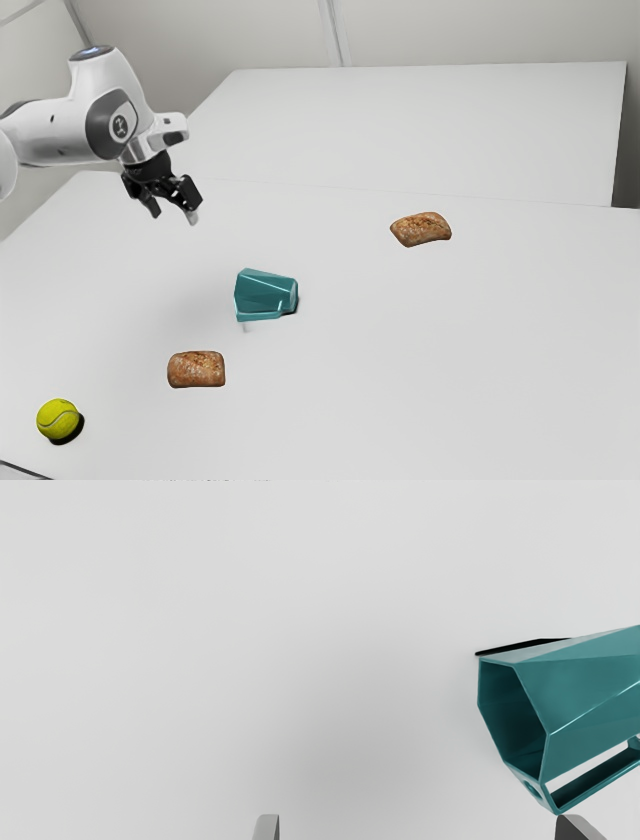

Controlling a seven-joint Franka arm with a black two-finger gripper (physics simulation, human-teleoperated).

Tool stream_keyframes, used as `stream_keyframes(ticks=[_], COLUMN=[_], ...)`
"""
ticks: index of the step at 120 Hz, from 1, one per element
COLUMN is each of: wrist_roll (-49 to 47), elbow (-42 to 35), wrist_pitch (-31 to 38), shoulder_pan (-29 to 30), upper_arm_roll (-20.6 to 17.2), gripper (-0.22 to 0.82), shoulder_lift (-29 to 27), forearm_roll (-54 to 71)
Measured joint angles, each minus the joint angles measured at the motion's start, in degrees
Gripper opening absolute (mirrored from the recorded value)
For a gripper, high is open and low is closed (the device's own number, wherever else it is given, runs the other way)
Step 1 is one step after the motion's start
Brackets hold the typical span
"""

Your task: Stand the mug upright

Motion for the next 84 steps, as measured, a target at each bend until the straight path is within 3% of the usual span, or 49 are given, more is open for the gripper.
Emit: stream_keyframes(ticks=[16, 34, 64, 84], wrist_roll=[-0.5, -0.8, -1.1, -0.2], elbow=[-3.7, -6.7, -14.8, -16.2], wrist_pitch=[1.0, 1.2, 1.4, 1.6], shoulder_pan=[-1.6, -3.7, -3.5, -1.9], upper_arm_roll=[1.2, 4.3, 6.4, 6.8], gripper=[0.6, 0.6, 0.6, 0.6], shoulder_lift=[-2.6, -3.1, -3.4, -1.7], forearm_roll=[-0.8, -11.2, -25.0, -32.8])
